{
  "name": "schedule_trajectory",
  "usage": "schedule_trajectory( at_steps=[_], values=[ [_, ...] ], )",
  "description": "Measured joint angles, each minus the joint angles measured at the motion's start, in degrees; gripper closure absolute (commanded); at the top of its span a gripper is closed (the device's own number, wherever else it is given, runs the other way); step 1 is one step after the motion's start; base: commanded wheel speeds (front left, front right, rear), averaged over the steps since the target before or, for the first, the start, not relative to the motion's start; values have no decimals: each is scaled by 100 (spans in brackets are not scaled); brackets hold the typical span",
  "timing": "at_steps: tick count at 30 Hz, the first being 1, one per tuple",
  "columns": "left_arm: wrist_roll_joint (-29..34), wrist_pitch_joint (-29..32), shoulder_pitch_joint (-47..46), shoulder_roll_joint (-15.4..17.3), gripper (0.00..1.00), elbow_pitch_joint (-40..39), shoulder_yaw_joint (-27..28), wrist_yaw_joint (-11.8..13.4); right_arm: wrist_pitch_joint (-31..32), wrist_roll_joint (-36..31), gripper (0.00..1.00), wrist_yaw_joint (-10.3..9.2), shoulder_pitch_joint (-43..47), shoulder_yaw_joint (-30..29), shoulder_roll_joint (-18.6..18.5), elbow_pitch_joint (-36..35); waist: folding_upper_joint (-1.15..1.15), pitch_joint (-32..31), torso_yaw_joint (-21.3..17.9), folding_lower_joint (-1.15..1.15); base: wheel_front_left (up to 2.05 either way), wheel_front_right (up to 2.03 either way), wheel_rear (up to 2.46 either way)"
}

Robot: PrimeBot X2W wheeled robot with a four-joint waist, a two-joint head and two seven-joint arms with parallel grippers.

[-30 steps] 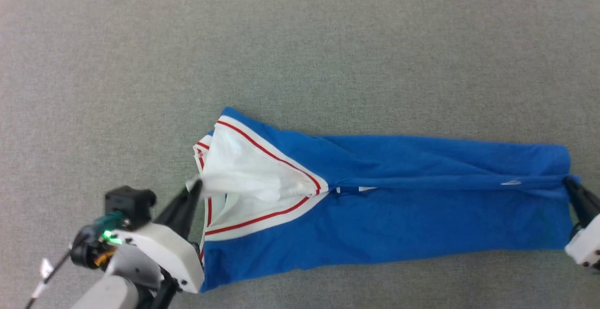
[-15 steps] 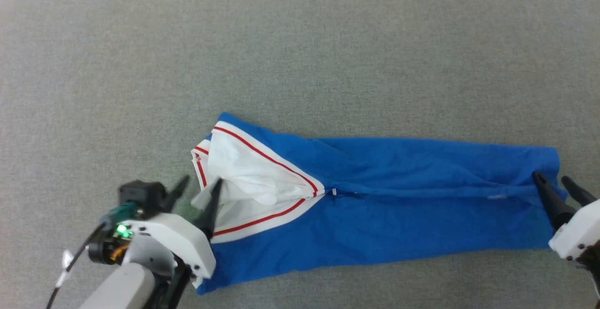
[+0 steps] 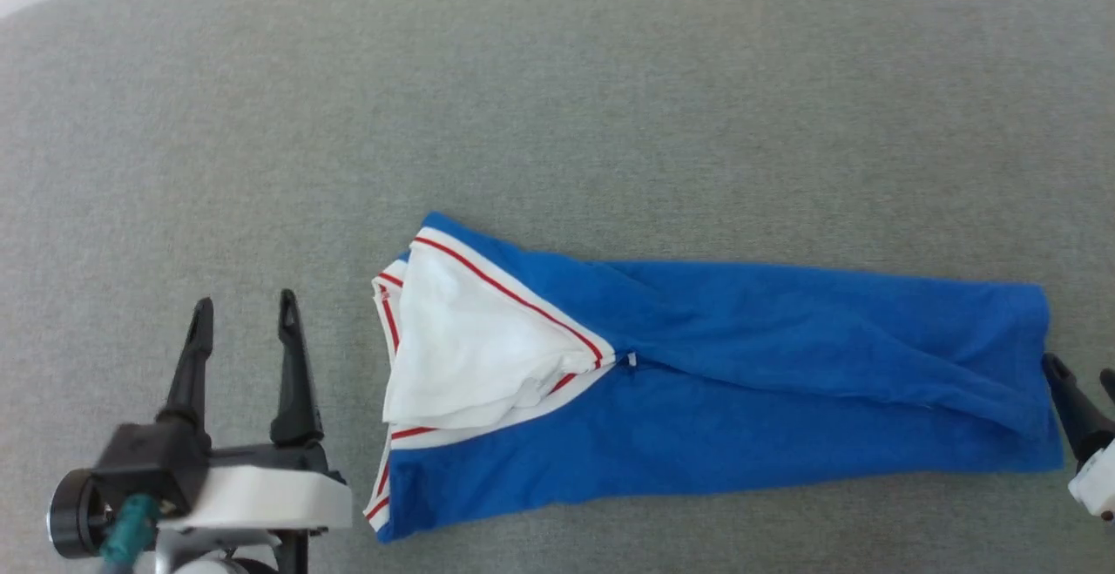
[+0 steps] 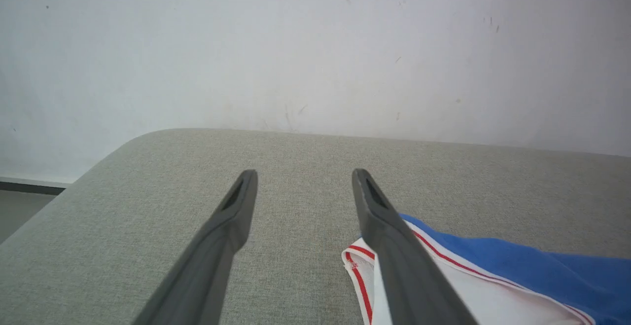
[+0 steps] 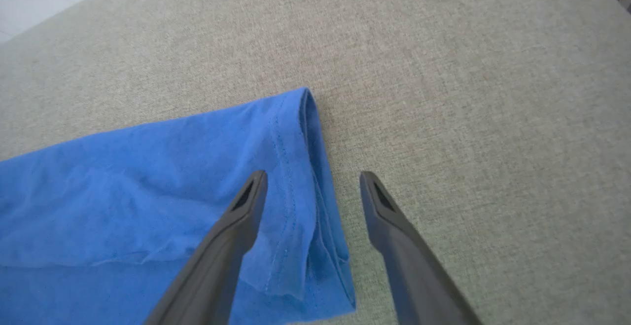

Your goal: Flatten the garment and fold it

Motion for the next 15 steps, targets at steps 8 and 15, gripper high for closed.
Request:
schedule_trajectory(
  at_steps=[8, 15],
  values=[
    [288, -26, 43, -62, 0, -33, -248, 56, 289, -191, 0, 0, -133, -31, -44, 491, 0, 217, 223, 0, 0, 0, 0],
    [346, 34, -73, -66, 0, 27, -307, 56, 842, -77, 100, -5, -272, -21, -146, 558, 0, 379, 371, 0, 0, 0, 0]
  ],
)
